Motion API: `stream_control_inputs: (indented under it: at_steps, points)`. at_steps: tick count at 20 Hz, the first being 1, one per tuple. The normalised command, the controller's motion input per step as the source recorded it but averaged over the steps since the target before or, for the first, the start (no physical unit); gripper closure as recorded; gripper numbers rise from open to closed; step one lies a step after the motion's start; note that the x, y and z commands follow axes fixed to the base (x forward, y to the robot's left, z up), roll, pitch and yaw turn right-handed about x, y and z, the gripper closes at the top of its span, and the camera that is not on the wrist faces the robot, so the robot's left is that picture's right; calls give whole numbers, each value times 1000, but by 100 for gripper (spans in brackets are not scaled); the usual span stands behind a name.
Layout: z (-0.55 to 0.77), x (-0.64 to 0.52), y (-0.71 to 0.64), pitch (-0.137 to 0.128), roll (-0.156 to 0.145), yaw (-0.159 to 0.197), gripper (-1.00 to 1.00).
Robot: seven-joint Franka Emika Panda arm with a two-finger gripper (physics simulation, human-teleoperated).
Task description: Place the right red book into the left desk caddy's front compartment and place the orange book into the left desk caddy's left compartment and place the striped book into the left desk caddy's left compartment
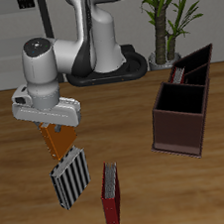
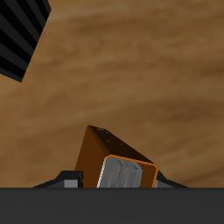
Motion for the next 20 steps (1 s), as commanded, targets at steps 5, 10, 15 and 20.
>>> stream_control_inputs:
  at_steps: [5, 10, 15, 20]
  points:
    - [172, 1, 117, -2, -3, -7, 100]
    - [454, -160, 443, -26, 40, 10, 100]
    - [541, -388, 573, -7, 72, 32, 100]
    - [293, -401, 191, 62, -70, 16, 100]
